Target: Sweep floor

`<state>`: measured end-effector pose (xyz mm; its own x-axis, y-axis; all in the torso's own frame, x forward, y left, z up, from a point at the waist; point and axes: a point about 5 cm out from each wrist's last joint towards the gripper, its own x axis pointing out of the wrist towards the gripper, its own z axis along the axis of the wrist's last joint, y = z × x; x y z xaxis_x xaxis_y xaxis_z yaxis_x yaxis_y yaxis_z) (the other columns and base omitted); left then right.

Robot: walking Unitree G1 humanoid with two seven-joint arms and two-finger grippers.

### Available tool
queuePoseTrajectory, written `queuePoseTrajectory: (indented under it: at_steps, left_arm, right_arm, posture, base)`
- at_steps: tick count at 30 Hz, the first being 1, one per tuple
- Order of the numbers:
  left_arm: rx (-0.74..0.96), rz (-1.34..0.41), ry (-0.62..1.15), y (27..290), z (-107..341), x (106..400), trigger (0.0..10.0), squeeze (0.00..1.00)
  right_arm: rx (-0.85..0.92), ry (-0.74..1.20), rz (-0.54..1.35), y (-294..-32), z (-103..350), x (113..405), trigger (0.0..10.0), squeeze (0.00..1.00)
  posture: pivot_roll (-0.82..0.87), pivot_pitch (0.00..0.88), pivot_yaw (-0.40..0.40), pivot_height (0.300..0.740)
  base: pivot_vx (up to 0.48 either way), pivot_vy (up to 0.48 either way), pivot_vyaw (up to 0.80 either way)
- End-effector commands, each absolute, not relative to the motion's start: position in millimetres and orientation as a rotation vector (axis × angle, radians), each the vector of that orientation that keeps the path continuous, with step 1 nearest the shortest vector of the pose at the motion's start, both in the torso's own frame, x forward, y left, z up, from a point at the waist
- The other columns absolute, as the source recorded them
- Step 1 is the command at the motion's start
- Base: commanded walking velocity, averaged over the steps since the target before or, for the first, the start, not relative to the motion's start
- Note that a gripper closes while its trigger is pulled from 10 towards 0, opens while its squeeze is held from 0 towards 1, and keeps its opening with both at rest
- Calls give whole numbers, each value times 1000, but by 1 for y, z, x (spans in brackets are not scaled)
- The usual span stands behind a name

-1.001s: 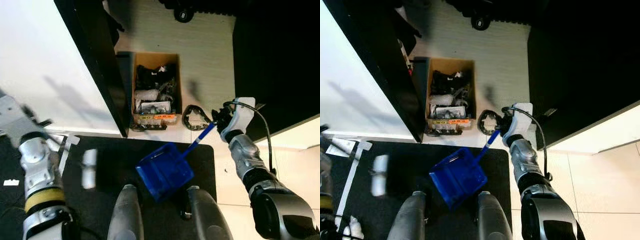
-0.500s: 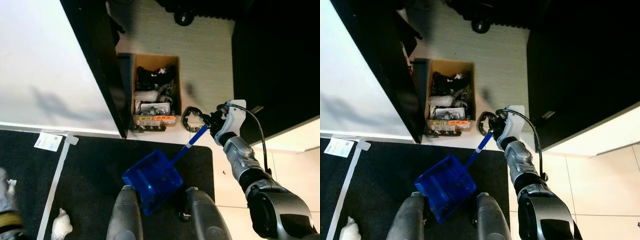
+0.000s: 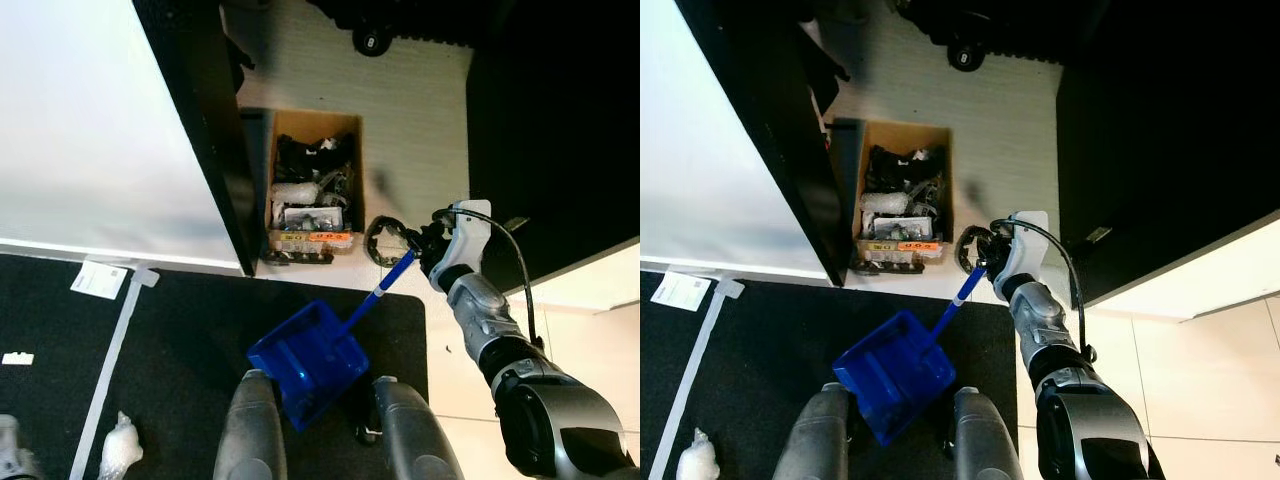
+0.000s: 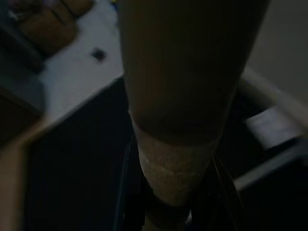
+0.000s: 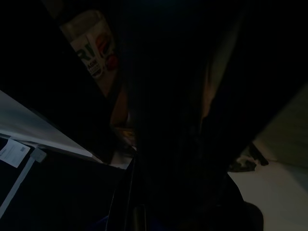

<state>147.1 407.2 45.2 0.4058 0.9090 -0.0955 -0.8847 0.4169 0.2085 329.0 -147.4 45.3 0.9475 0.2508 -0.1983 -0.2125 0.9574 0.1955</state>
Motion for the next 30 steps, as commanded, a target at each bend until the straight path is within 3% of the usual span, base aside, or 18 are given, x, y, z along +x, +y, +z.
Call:
queuePoseTrajectory:
  at_steps: [1,5,7,9,12,14,17,19,23,30]
  left_arm:
    - [117,1078,125,397,48,158,10000,0]
    - [81,891,87,367,46,199,10000,0]
    - [73,859,86,362,46,205,10000,0]
    - [86,695,76,337,48,236,10000,0]
    - [77,603,62,321,49,250,10000,0]
    - [51,458,46,295,51,269,10000,0]
    - [37,400,40,284,51,276,10000,0]
    - [23,115,12,235,56,297,10000,0]
    - [54,-108,-10,198,60,306,10000,0]
    - [59,-276,-10,178,61,305,10000,0]
  right_arm:
    - [184,221,223,-151,42,326,10000,0]
    - [187,201,225,-151,44,326,10000,0]
    - [186,200,226,-151,44,325,10000,0]
    - [183,194,230,-152,43,324,10000,0]
    - [182,191,229,-153,43,324,10000,0]
    - [181,189,223,-155,43,323,10000,0]
    - [180,189,221,-155,43,323,10000,0]
    - [180,187,215,-157,42,322,10000,0]
    - [181,185,210,-158,42,322,10000,0]
    - [183,183,205,-159,42,322,10000,0]
  posture:
    - [52,168,-86,740]
    - [44,174,-87,740]
    - [44,174,-87,740]
    - [40,175,-84,740]
    - [40,175,-84,740]
    - [34,177,-78,740]
    - [29,178,-73,740]
    - [24,176,-68,740]
    - [22,176,-62,740]
    - [23,173,-57,740]
  base:
    - [0,0,0]
    - [0,0,0]
    - [0,0,0]
    - [0,0,0]
    - [0,0,0]
    - [0,0,0]
    - [0,0,0]
    - [0,0,0]
    - [0,0,0]
    - [0,0,0]
